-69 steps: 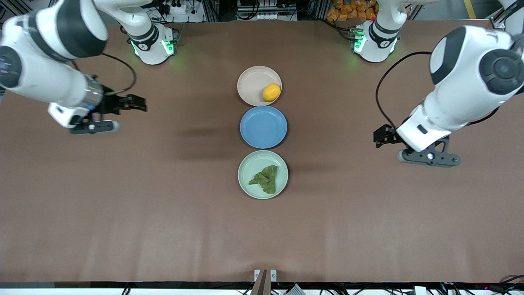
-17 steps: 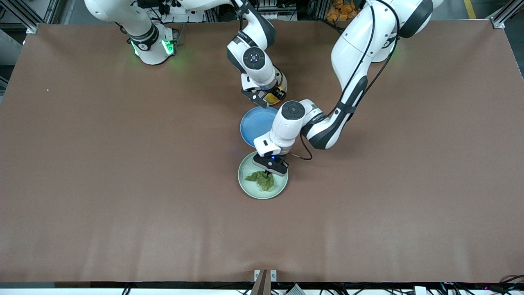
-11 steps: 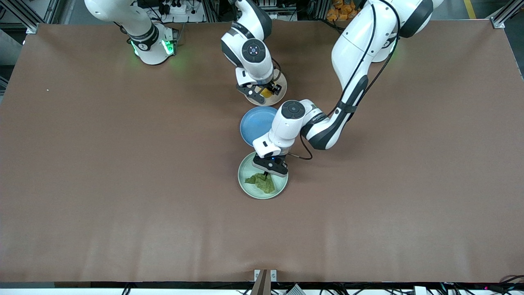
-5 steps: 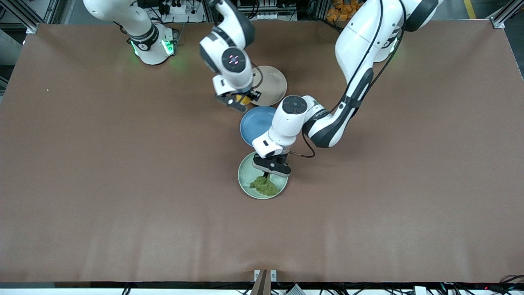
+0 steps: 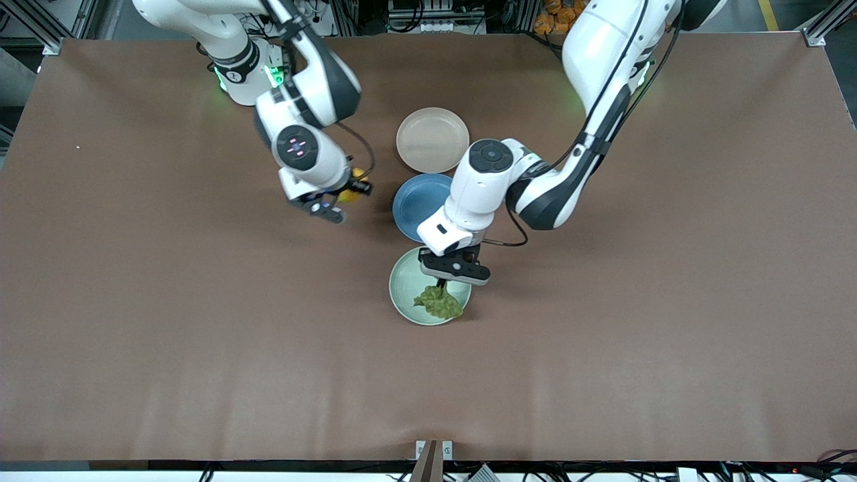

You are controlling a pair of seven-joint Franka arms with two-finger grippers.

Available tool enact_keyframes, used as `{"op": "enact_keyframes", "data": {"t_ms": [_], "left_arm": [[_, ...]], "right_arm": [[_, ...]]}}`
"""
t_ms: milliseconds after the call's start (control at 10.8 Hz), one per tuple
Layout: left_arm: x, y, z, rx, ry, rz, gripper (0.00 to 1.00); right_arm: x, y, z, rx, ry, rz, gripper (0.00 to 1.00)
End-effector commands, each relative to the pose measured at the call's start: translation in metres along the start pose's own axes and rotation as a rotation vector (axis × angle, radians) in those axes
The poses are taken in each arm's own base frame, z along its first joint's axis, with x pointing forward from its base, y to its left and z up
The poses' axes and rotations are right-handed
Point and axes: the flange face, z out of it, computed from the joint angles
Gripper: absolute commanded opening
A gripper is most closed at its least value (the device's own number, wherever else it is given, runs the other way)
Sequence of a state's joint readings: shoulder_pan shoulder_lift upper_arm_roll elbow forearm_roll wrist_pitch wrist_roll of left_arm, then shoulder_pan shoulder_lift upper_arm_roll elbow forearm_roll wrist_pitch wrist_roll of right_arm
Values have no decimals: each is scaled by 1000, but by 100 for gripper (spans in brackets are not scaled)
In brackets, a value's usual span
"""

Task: Pick lemon and lettuce from plates
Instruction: 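Lift the lemon with the right gripper while the left gripper lifts lettuce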

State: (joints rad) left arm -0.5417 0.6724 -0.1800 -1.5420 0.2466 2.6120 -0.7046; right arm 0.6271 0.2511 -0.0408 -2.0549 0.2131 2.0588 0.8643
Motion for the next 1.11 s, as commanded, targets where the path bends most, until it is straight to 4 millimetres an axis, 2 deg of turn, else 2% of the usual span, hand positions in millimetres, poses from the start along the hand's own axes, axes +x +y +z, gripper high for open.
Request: {"op": "enact_keyframes", "data": {"t_ms": [0,93,278,463,648,741,833,1019], "left_arm": [[22,-25,-63,24,-25,-94,0],[28,-36,-81,45,-44,-115,0],[41,-69,-118,109,-79,-84,0],[45,-113,-153,146,-116,-76,0],[35,-150,-167,199,-171,-58,0],[27,-175,-172,225,-199,-68,0],[20,-212,-178,249,-217,-71,0],[5,-272,-176,244,-279,-48,0]], "right_arm": [[40,40,-12,-42,59,-51,0],[63,58,-21,-23,58,-49,0],[93,76,-36,-7,84,-73,0],[145,120,-49,-26,127,-116,0],[205,152,-54,-6,138,-147,0],[233,167,-55,1,142,-170,0],[257,177,-50,3,147,-185,0],[303,199,-42,-17,168,-229,0]]}}
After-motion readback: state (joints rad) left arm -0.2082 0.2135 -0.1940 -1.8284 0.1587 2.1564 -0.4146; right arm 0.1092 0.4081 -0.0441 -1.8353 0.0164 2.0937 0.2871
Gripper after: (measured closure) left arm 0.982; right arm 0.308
